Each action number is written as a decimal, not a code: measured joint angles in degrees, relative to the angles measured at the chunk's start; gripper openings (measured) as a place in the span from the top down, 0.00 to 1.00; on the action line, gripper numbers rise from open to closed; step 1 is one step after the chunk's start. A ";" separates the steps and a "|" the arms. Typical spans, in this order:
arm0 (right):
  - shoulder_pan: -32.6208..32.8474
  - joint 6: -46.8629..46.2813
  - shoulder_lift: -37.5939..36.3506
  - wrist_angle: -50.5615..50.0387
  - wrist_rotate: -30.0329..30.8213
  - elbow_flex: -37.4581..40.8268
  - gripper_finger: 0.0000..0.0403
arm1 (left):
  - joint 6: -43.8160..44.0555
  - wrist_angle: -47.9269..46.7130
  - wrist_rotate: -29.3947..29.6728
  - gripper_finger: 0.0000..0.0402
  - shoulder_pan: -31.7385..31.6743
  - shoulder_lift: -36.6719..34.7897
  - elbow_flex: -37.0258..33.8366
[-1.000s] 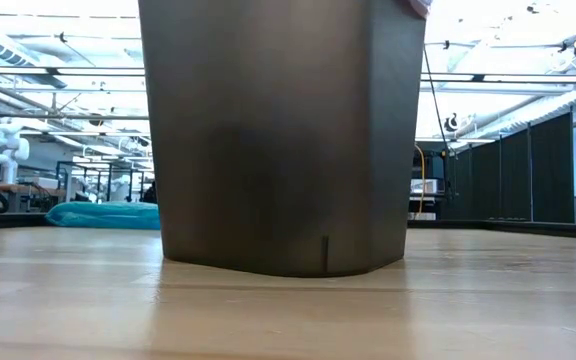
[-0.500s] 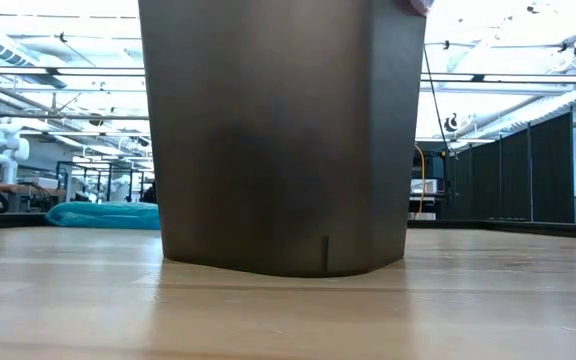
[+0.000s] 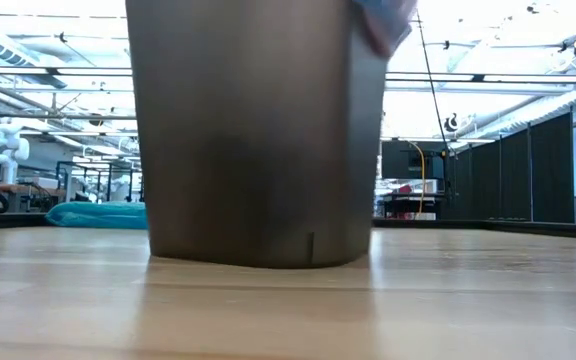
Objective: Place trash/remove bag and relplace
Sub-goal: Remove the trash bag from the trash bin and put it on the top right of the table
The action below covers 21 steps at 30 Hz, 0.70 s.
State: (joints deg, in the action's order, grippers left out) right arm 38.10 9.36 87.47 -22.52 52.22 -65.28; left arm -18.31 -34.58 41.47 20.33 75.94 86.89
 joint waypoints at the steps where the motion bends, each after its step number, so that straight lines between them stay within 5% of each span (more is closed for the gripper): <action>1: -0.82 0.55 -0.23 0.01 1.33 0.00 0.66 | 0.02 -0.16 0.00 1.00 -0.01 0.00 0.00; 10: -6.49 1.49 -7.39 -2.29 6.26 0.02 0.73 | 1.60 -2.00 0.00 1.00 -0.01 0.00 0.00; 15: -2.12 -2.19 -12.16 -4.36 0.58 0.02 0.69 | 2.33 -2.21 0.00 1.00 -0.01 0.00 0.00; 21: 6.08 -6.94 -9.62 -5.04 -0.05 -0.02 0.57 | 3.04 -2.19 0.00 1.00 -0.05 0.00 0.00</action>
State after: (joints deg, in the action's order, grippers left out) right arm 44.19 2.42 77.85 -27.56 52.18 -65.30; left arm -15.27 -36.78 41.47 20.27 75.94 86.89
